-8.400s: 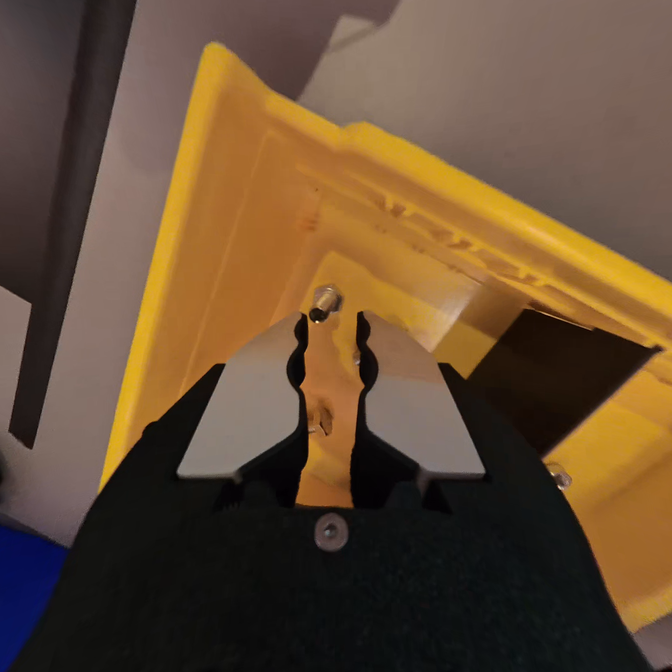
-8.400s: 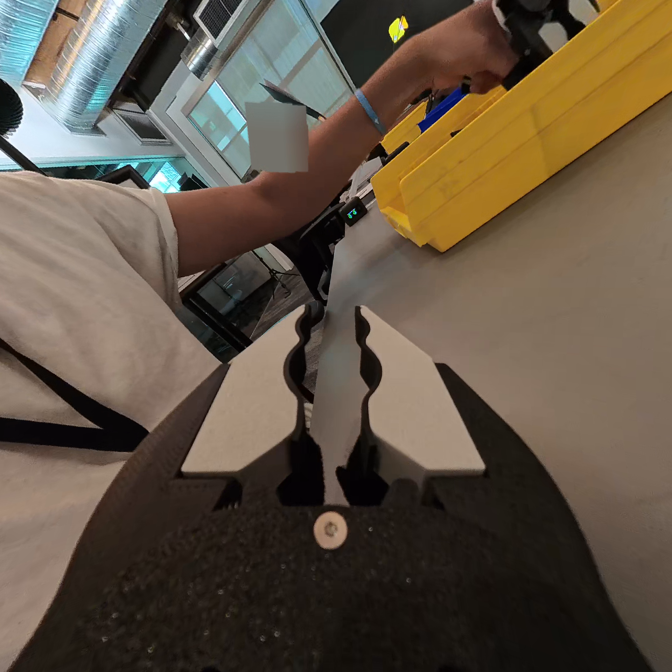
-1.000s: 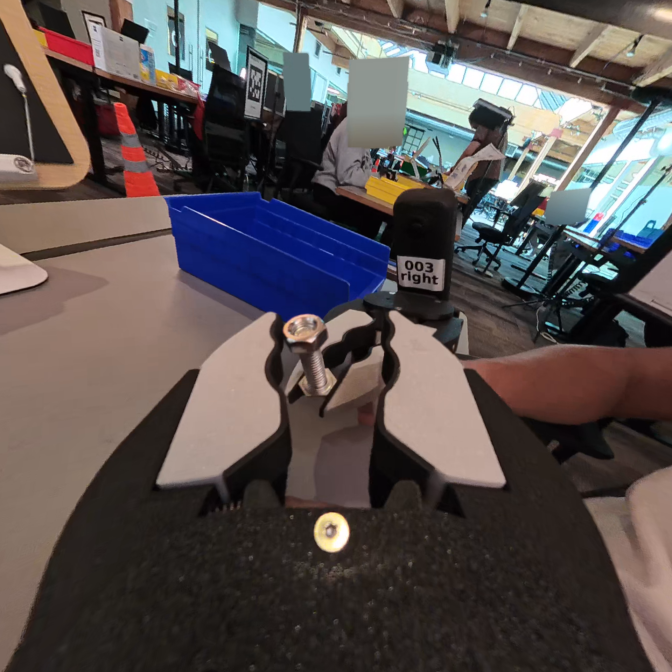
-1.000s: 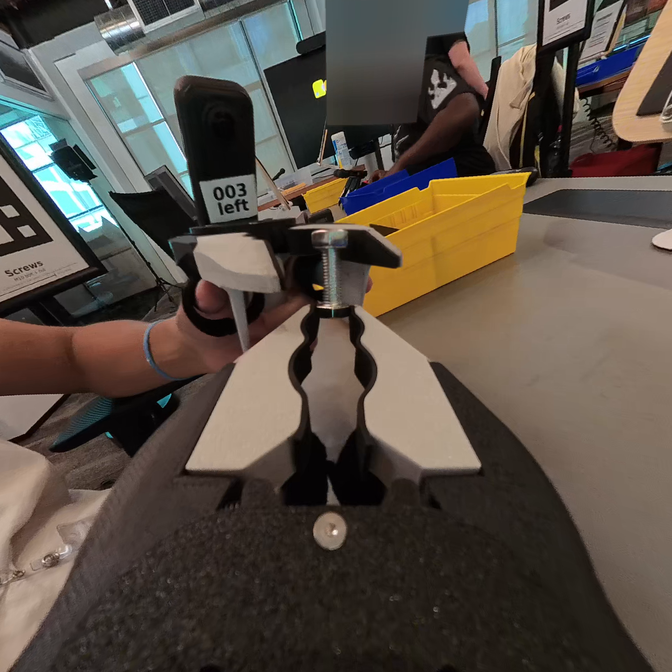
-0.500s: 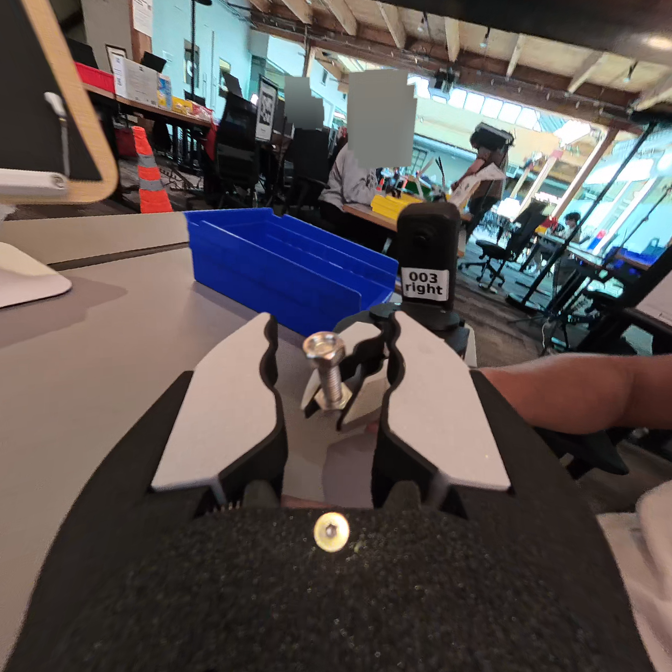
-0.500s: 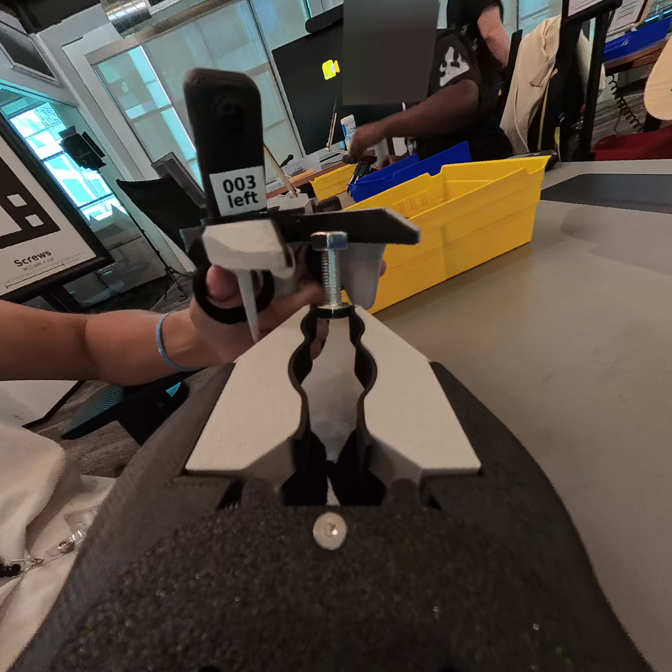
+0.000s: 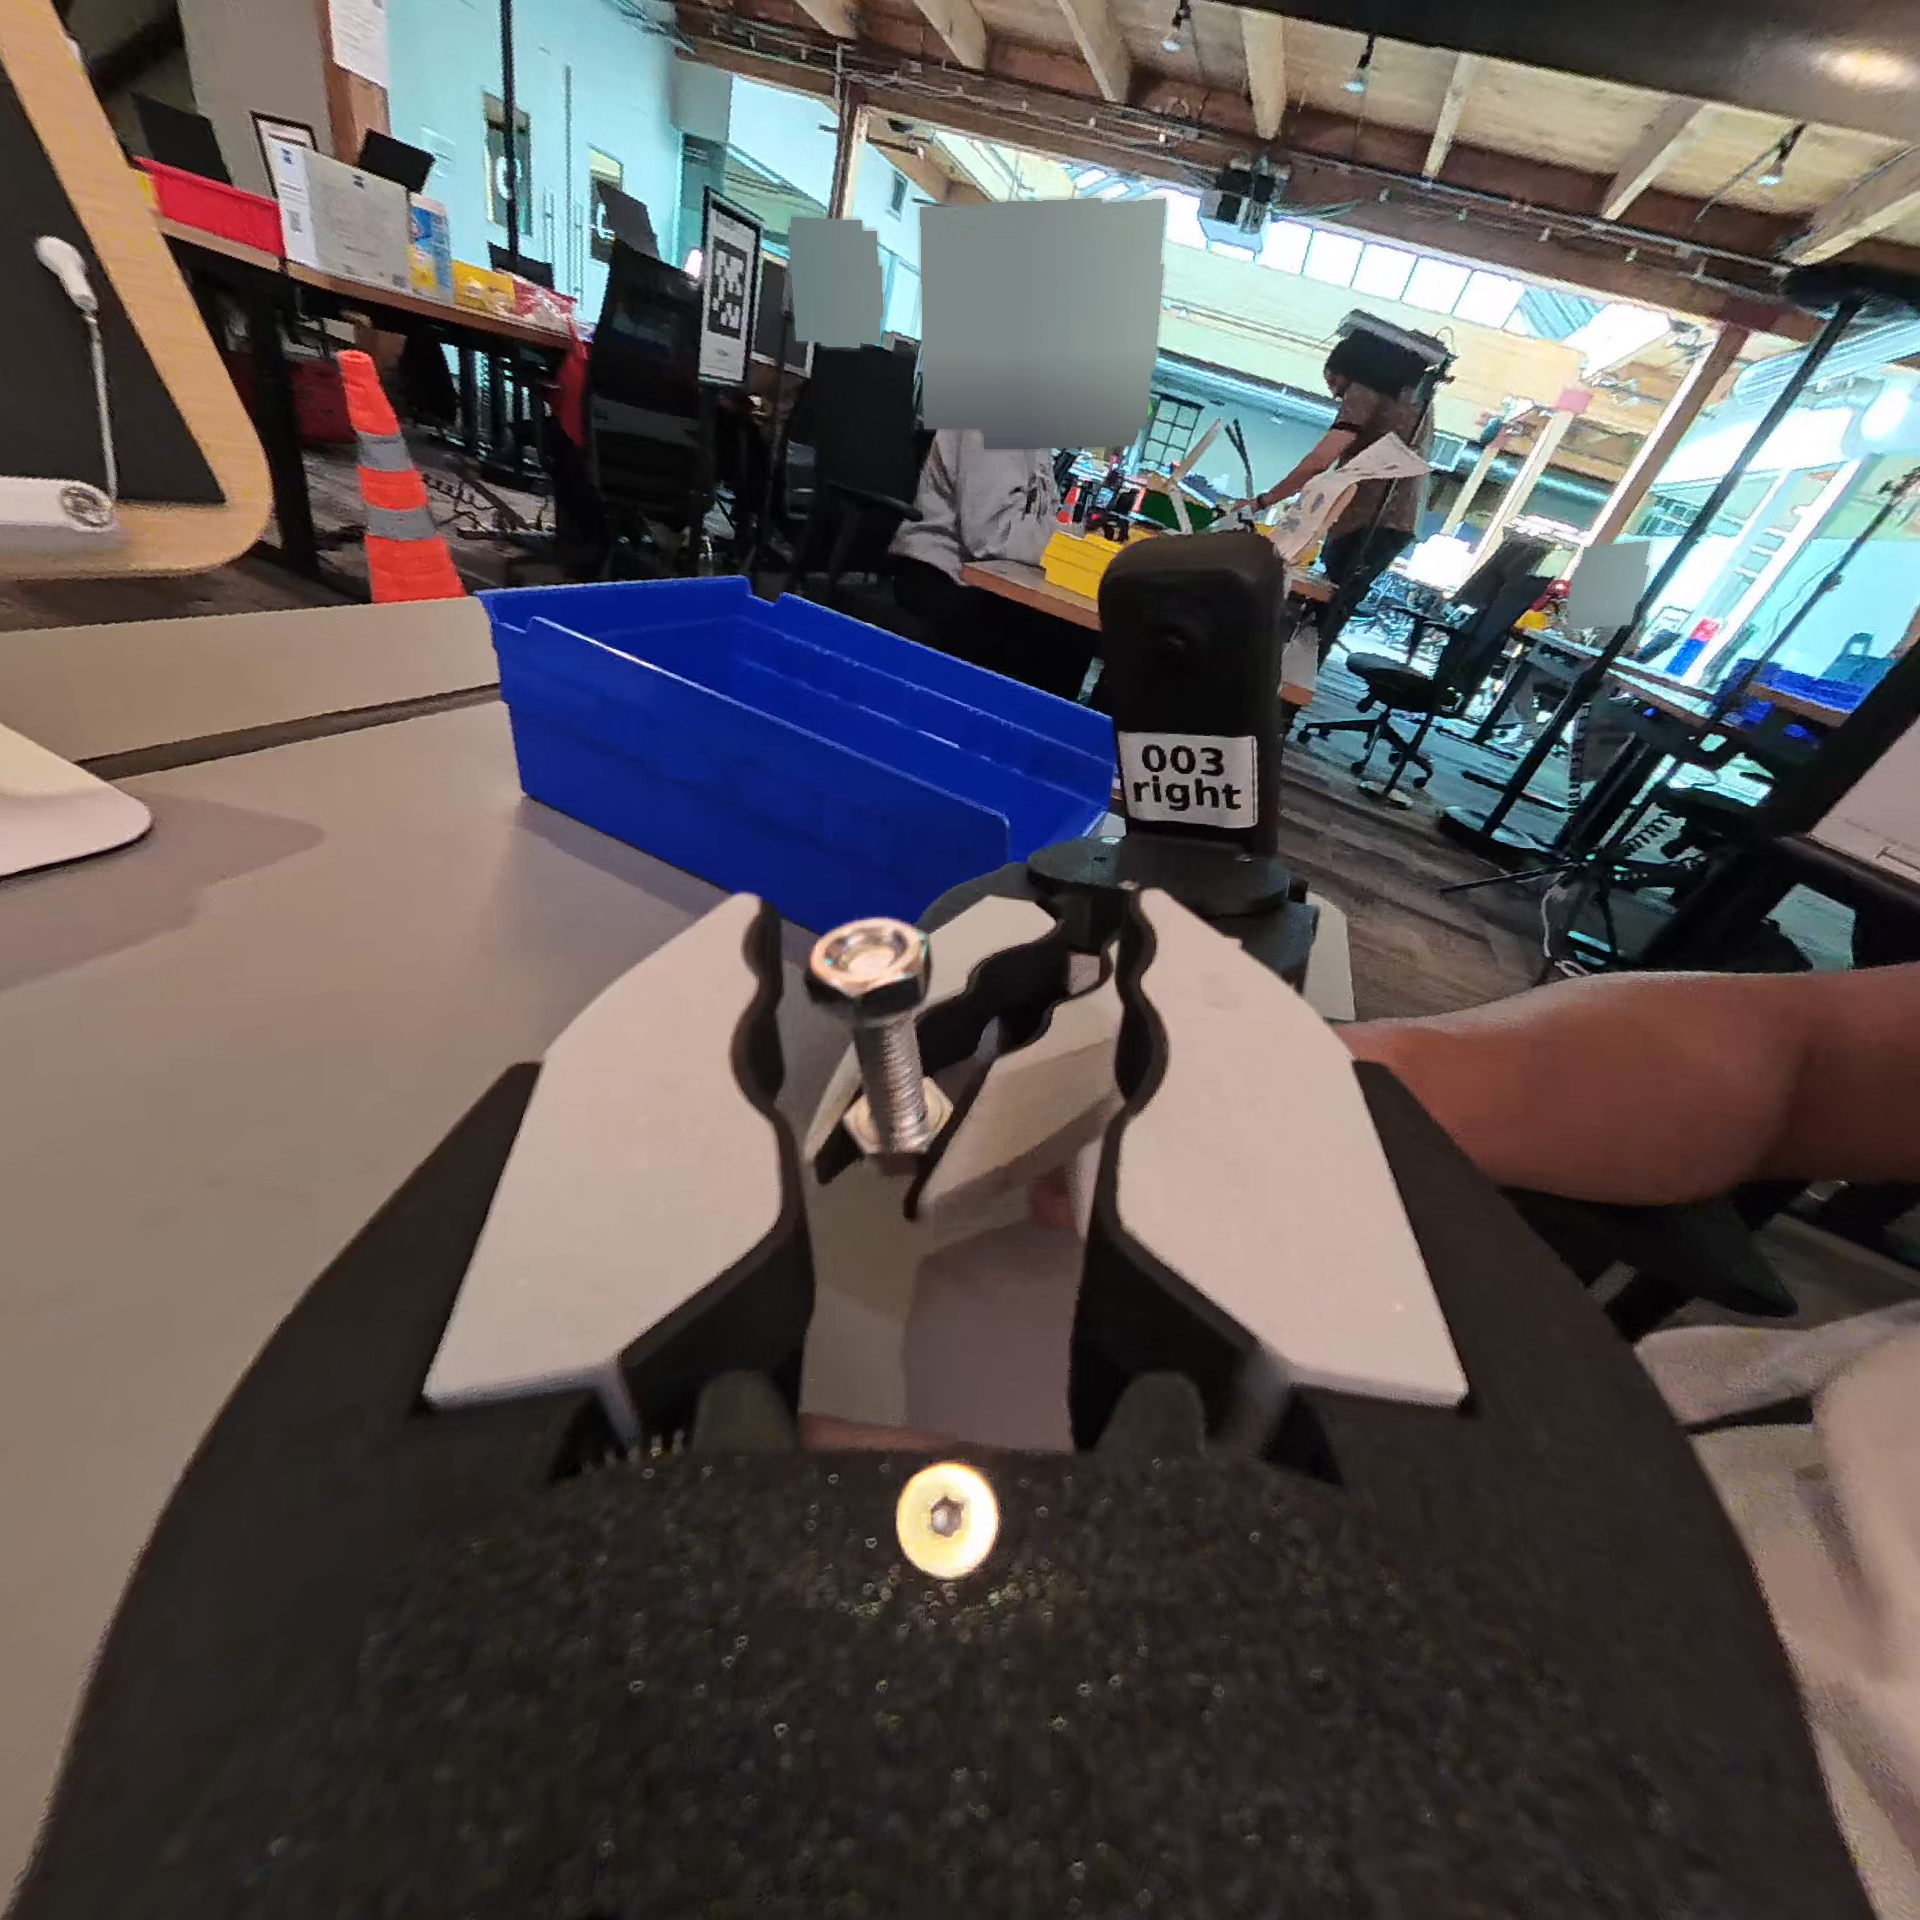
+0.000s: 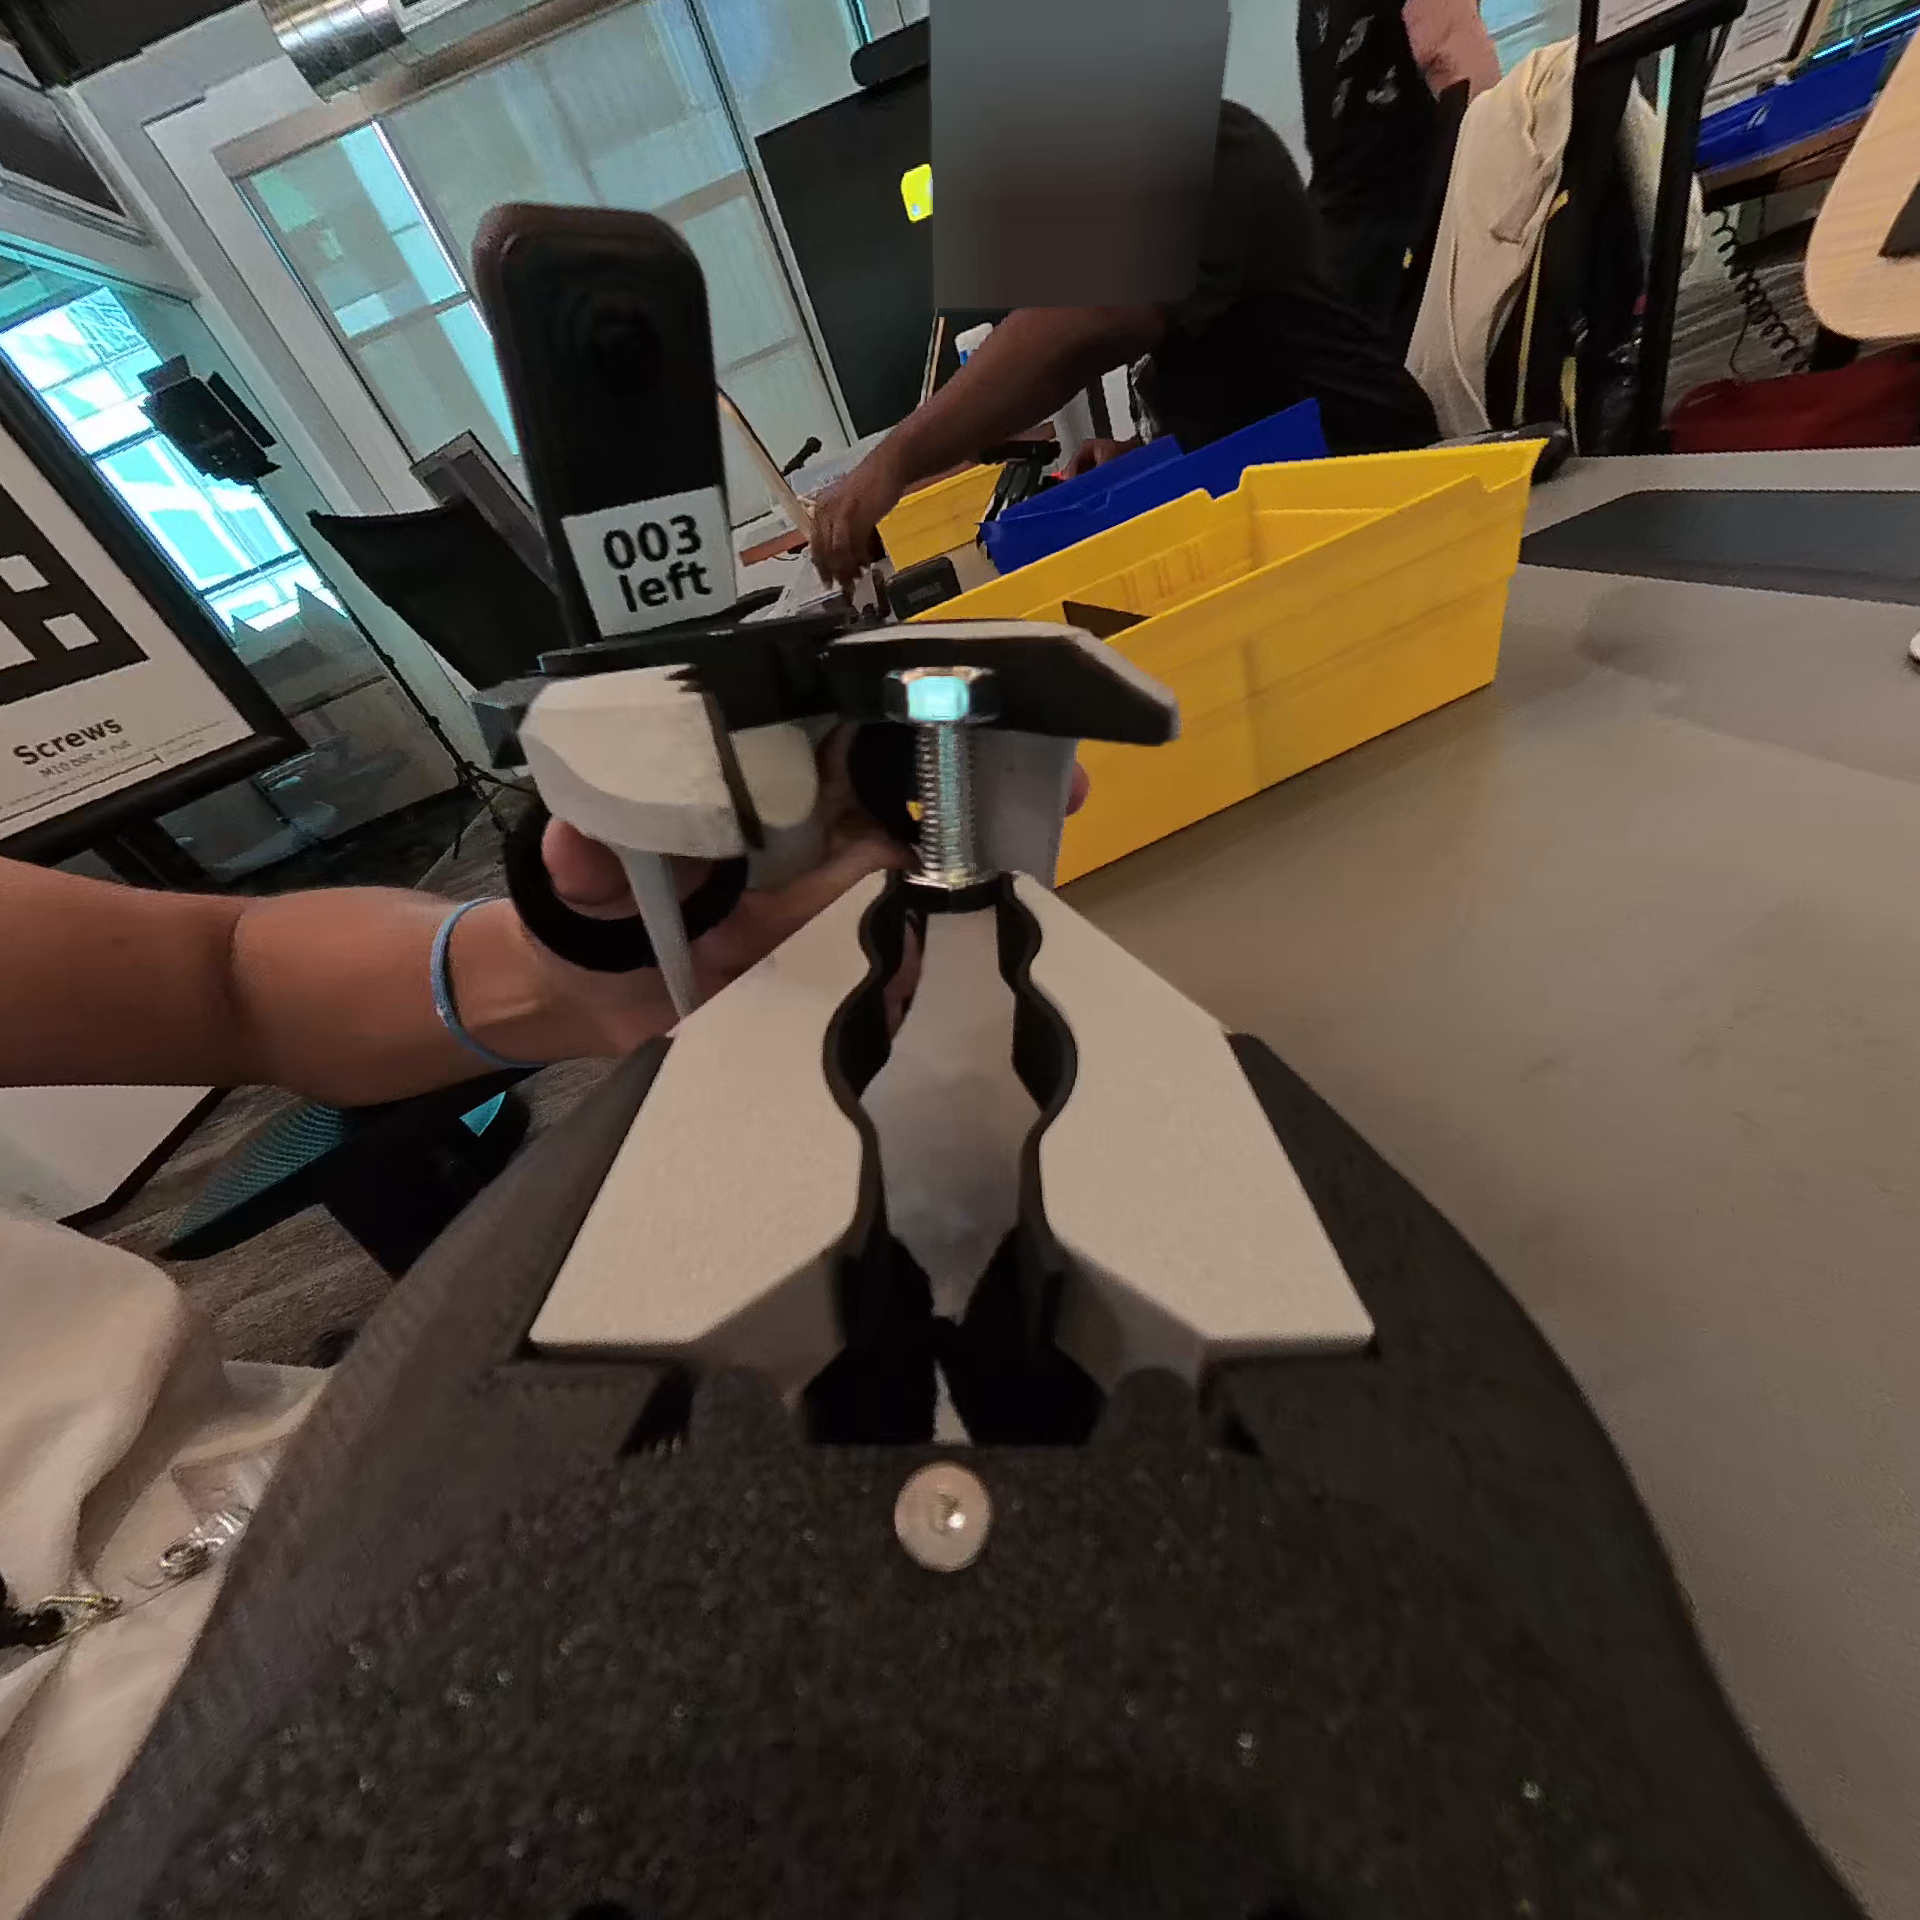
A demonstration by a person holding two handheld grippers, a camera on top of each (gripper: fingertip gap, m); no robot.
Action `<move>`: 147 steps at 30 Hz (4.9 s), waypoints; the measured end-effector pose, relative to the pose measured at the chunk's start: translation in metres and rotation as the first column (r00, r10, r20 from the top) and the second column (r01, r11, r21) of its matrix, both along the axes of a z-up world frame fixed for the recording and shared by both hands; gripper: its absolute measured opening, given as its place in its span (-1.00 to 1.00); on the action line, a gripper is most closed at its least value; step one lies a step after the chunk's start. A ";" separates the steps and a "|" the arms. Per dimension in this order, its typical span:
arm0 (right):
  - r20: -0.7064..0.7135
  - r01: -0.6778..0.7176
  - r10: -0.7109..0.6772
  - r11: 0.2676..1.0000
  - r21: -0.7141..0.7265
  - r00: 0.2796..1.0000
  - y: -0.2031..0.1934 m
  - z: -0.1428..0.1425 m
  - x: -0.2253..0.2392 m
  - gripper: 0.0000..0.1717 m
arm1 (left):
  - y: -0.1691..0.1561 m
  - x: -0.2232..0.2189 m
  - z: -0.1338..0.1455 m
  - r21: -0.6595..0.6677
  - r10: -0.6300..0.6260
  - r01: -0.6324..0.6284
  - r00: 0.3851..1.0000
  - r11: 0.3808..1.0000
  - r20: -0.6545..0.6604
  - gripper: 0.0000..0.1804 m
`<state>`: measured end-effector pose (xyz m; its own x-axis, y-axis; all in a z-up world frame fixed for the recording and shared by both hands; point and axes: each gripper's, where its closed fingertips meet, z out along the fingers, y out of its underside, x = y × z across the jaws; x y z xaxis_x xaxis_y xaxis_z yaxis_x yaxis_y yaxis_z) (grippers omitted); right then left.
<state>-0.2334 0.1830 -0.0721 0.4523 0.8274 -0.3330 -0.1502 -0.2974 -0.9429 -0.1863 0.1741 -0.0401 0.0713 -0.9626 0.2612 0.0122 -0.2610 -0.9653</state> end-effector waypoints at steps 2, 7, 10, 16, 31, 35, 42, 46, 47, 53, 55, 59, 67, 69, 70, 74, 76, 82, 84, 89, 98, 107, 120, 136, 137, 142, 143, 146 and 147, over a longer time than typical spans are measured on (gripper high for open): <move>-0.003 0.014 -0.014 1.000 -0.010 1.000 0.003 -0.001 0.005 -0.80 | 0.001 -0.008 0.002 -0.002 0.023 -0.023 1.000 1.000 0.012 -0.34; 0.005 0.028 -0.028 0.999 -0.029 1.000 0.008 -0.005 0.010 -0.80 | -0.002 -0.014 -0.002 -0.023 0.034 -0.033 0.999 0.999 0.017 -0.34; 0.023 0.000 0.001 1.000 -0.005 1.000 0.001 -0.004 0.000 -0.80 | -0.006 -0.001 -0.005 0.011 0.001 -0.001 1.000 1.000 -0.020 -0.28; 0.033 0.004 -0.004 1.000 0.001 0.999 0.001 -0.003 0.002 -0.80 | 0.004 -0.012 0.000 -0.007 0.021 -0.021 1.000 1.000 0.009 -0.31; 0.041 -0.007 0.007 1.000 -0.012 0.999 0.002 -0.006 0.000 -0.80 | 0.001 -0.006 -0.001 -0.001 0.005 -0.005 1.000 1.000 0.007 -0.33; 0.031 0.025 -0.024 0.999 -0.032 0.999 0.009 -0.008 0.011 -0.80 | 0.006 -0.023 -0.004 -0.030 0.046 -0.046 0.999 0.999 0.017 -0.37; 0.039 0.000 0.001 1.000 -0.019 0.999 0.004 -0.007 0.003 -0.80 | -0.003 -0.003 -0.004 -0.014 -0.001 0.001 1.000 1.000 -0.012 -0.30; 0.037 0.001 0.000 1.000 -0.019 0.999 0.003 -0.006 0.004 -0.80 | 0.002 -0.009 -0.001 -0.012 0.021 -0.021 1.000 1.000 0.002 -0.34; 0.035 0.007 -0.006 1.000 -0.024 0.999 0.004 -0.006 0.006 -0.80 | 0.005 -0.014 0.000 -0.010 0.040 -0.040 0.999 0.999 0.006 -0.35; 0.031 0.012 -0.011 0.999 -0.031 0.999 0.008 -0.007 0.009 -0.80 | 0.009 -0.026 0.002 -0.030 0.072 -0.071 0.997 0.997 0.028 -0.39; 0.040 0.003 -0.002 1.000 -0.031 0.999 0.006 -0.009 0.005 -0.80 | 0.002 -0.017 0.001 -0.018 0.041 -0.041 0.999 0.999 0.019 -0.39; 0.040 -0.020 0.020 1.000 -0.015 0.999 -0.001 -0.007 -0.003 -0.80 | -0.004 -0.002 -0.001 -0.018 -0.003 0.003 1.000 1.000 0.005 -0.36; 0.043 0.025 -0.024 0.999 -0.032 0.999 0.008 -0.009 0.011 -0.80 | 0.015 -0.024 -0.006 -0.048 0.070 -0.069 0.998 0.996 0.009 -0.38; 0.044 0.026 -0.024 0.999 -0.040 0.999 0.010 -0.011 0.011 -0.80 | 0.010 -0.020 -0.006 -0.062 0.044 -0.043 0.999 0.997 0.013 -0.39; 0.048 0.020 -0.018 0.999 -0.040 0.999 0.009 -0.012 0.009 -0.80 | 0.004 -0.015 -0.007 -0.059 0.018 -0.018 1.000 0.998 0.003 -0.40; 0.059 -0.019 0.020 1.000 -0.015 0.998 0.000 -0.010 -0.005 -0.80 | -0.007 0.001 -0.010 -0.039 -0.036 0.035 0.999 0.999 -0.027 -0.34; 0.060 -0.027 0.028 1.000 -0.011 0.998 -0.002 -0.009 -0.008 -0.80 | -0.004 0.000 -0.010 -0.037 -0.030 0.029 0.999 0.999 -0.026 -0.36; 0.058 0.012 -0.010 0.999 -0.031 0.998 0.006 -0.011 0.006 -0.80 | 0.008 -0.023 -0.007 -0.041 0.047 -0.047 0.999 0.998 0.000 -0.41; 0.060 0.015 -0.012 0.999 -0.035 0.998 0.008 -0.012 0.007 -0.80 | 0.004 -0.019 -0.007 -0.046 0.025 -0.025 1.000 0.999 0.001 -0.42; 0.061 -0.002 0.004 1.000 -0.023 0.998 0.003 -0.011 -0.001 -0.80 | -0.003 -0.004 -0.011 -0.018 -0.017 0.017 0.999 1.000 -0.038 -0.39; 0.062 0.025 -0.023 0.999 -0.035 0.998 0.009 -0.012 0.011 -0.80 | 0.010 -0.027 -0.007 -0.003 -0.006 0.006 0.999 1.000 -0.036 -0.48; 0.067 -0.017 0.018 1.000 -0.018 0.998 0.001 -0.011 -0.004 -0.80 | -0.003 -0.009 -0.013 -0.004 -0.098 0.098 0.992 0.995 -0.082 -0.48; 0.075 -0.022 0.024 0.999 -0.027 0.997 0.001 -0.014 -0.006 -0.80 | -0.006 -0.002 -0.020 0.000 -0.080 0.080 0.990 0.997 -0.113 -0.42; 0.056 -0.013 0.015 1.000 -0.029 0.998 0.001 -0.010 -0.002 -0.80 | -0.008 0.002 -0.021 -0.024 -0.073 0.071 0.991 0.997 -0.113 -0.39; 0.056 -0.015 0.016 1.000 -0.024 0.998 0.000 -0.010 -0.004 -0.80 | -0.008 0.004 -0.021 -0.024 -0.078 0.076 0.990 0.997 -0.115 -0.38; 0.056 -0.002 0.004 0.999 -0.037 0.998 0.004 -0.012 0.003 -0.80 | 0.007 -0.015 -0.013 -0.036 -0.019 0.017 0.997 0.999 -0.075 -0.40; 0.056 0.003 -0.001 0.999 -0.039 0.998 0.005 -0.012 0.005 -0.80 | 0.009 -0.019 -0.014 -0.036 -0.010 0.007 0.997 0.999 -0.080 -0.40; 0.060 0.010 -0.007 0.999 -0.050 0.998 0.008 -0.015 0.006 -0.80 | 0.008 -0.020 -0.015 -0.034 -0.013 0.011 0.997 0.999 -0.075 -0.44; 0.063 0.010 -0.007 0.999 -0.052 0.998 0.009 -0.015 0.006 -0.80 | 0.003 -0.015 -0.015 -0.034 -0.038 0.035 0.996 0.999 -0.080 -0.45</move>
<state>-0.2275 0.1918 -0.0876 0.4805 0.8056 -0.3466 -0.0944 -0.3454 -0.9337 -0.2016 0.1774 -0.0553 0.0582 -0.9560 0.2874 -0.0755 -0.2912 -0.9537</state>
